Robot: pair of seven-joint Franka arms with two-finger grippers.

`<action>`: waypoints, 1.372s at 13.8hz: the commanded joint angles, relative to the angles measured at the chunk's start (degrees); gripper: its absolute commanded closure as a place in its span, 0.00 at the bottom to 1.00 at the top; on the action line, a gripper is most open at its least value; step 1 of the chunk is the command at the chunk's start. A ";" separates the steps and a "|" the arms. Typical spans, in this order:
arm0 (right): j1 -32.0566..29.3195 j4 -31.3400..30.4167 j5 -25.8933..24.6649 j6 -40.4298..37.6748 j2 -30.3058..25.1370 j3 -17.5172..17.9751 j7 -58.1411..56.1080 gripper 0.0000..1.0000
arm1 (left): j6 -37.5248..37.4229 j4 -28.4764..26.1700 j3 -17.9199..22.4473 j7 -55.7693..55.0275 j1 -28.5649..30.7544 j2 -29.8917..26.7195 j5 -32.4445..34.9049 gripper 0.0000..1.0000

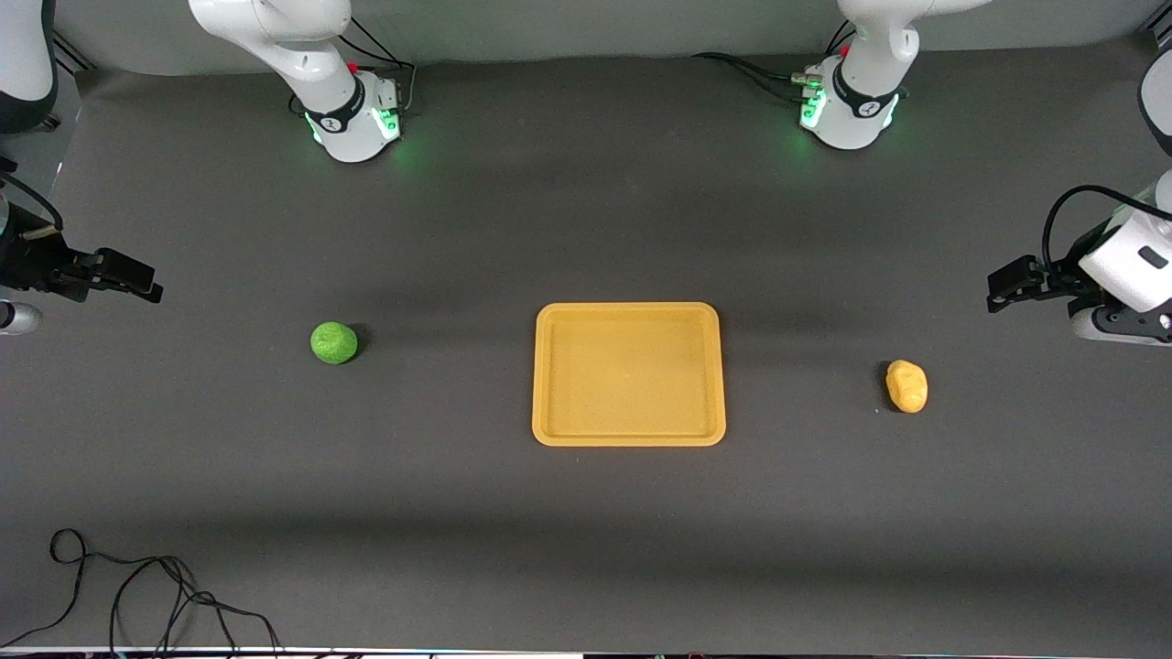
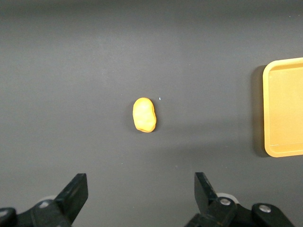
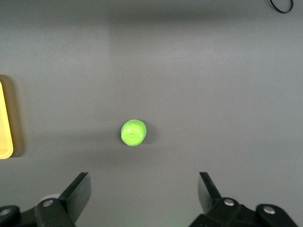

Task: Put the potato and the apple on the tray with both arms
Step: 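Move the left gripper toward the yellow potato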

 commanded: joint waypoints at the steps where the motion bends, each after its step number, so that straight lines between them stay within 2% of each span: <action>1: -0.18 1.01 -0.29 -0.72 0.05 0.11 -0.40 0.00 | -0.99 1.00 -0.01 0.14 0.03 0.39 0.03 0.00; 5: -0.10 1.53 -0.20 -0.72 0.84 0.29 -0.40 0.00 | -0.72 0.83 0.16 0.32 0.20 1.26 0.38 0.00; 7: -0.18 2.15 -0.20 -0.72 0.93 0.20 -0.22 0.00 | 0.85 -0.92 0.17 0.49 1.87 1.62 0.55 0.00; 9: -0.18 2.24 -0.29 -0.72 0.93 0.20 -0.57 0.00 | 5.57 -4.42 0.17 0.49 2.14 2.93 0.55 0.00; 10: -0.27 2.24 -0.20 -0.72 0.93 -0.06 -0.31 0.00 | 8.48 -6.01 0.17 0.49 2.22 4.15 0.55 0.00; 14: -0.18 2.24 -0.20 -0.72 0.93 0.12 -0.41 0.00 | 14.28 -6.03 0.43 0.32 2.23 13.46 0.46 0.00; 19: -0.27 2.06 -0.11 -0.72 1.02 0.11 -0.49 0.00 | 23.52 -7.26 0.52 -0.47 2.23 22.34 0.64 0.00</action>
